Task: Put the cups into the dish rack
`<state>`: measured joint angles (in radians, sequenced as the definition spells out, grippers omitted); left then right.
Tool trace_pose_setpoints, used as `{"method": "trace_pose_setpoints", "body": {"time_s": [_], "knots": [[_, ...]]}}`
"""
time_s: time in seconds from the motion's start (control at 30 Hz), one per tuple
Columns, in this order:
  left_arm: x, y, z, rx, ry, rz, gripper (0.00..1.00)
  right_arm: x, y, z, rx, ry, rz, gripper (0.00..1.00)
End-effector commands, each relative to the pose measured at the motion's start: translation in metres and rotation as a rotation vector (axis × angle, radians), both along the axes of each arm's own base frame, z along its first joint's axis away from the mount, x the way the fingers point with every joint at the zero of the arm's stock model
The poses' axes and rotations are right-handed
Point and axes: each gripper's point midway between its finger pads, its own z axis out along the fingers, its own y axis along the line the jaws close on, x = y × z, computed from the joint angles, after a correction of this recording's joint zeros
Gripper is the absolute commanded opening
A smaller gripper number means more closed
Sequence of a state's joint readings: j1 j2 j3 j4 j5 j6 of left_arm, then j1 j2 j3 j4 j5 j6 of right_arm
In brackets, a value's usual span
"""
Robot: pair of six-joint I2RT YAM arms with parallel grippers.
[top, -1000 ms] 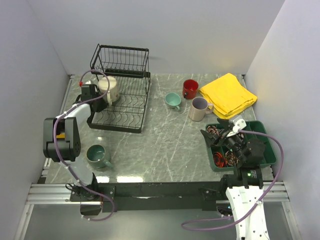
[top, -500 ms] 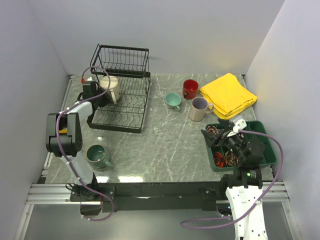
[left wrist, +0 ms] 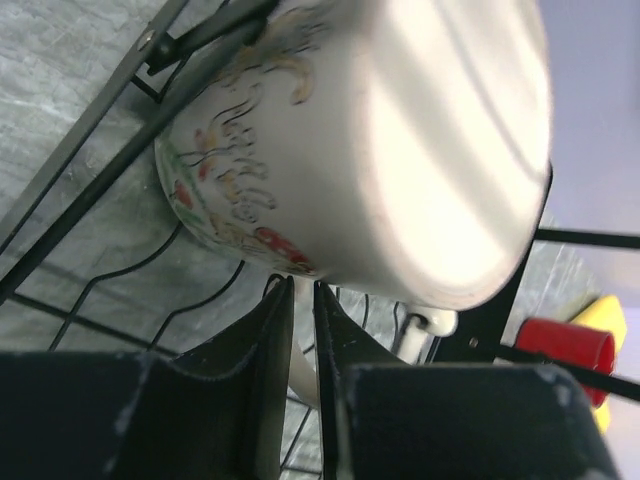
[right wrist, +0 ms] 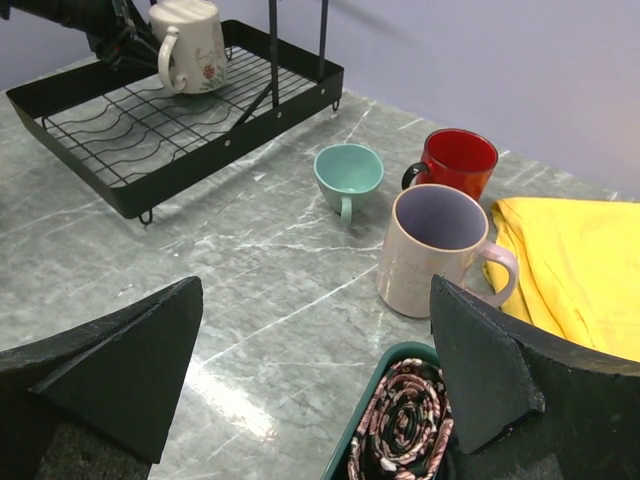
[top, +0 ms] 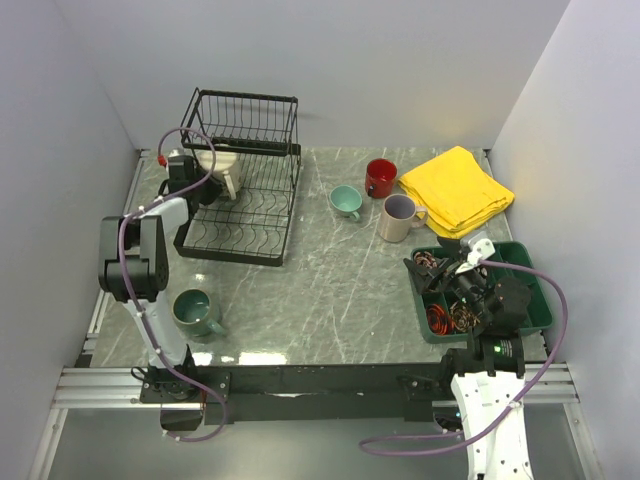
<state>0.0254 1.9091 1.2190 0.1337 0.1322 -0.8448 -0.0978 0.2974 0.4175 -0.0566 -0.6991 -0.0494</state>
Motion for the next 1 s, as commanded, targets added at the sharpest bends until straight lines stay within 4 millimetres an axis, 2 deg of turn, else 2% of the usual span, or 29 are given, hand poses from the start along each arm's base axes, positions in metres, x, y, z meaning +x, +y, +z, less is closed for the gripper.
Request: {"method": "trace_pose_setpoints", "body": {"time_s": [0.0, 0.23, 0.43, 0.5, 0.6, 0.77, 0.83, 0.93, 0.97], "knots": [[0.027, 0.004, 0.021, -0.056, -0.092, 0.076, 0.2, 0.0, -0.001, 0.009, -0.002, -0.047, 0.0, 1.0], [0.052, -0.002, 0.023, -0.159, -0.133, 0.105, 0.2, 0.001, -0.002, 0.009, -0.002, -0.047, -0.003, 1.0], [0.069, -0.002, 0.026, -0.18, -0.145, 0.112, 0.2, 0.002, -0.002, 0.008, -0.002, -0.044, -0.004, 1.0], [0.071, -0.001, 0.023, -0.177, -0.131, 0.116, 0.21, 0.002, -0.002, 0.008, -0.002, -0.044, -0.004, 1.0], [0.073, -0.001, 0.027, -0.162, -0.14, 0.107, 0.22, 0.002, -0.003, 0.008, -0.004, -0.046, -0.007, 1.0], [0.056, -0.008, 0.04, -0.141, -0.154, 0.04, 0.25, 0.001, -0.004, 0.008, -0.011, -0.052, -0.008, 1.0], [0.039, -0.006, 0.049, -0.116, -0.169, 0.027, 0.28, 0.0, -0.003, 0.009, -0.011, -0.053, -0.002, 1.0], [0.013, 0.0, 0.057, -0.077, -0.156, 0.021, 0.37, 0.0, -0.003, 0.008, -0.014, -0.055, 0.001, 1.0], [0.008, 0.003, 0.06, -0.065, -0.155, 0.021, 0.43, 0.0, -0.002, 0.008, -0.015, -0.054, 0.003, 1.0]]}}
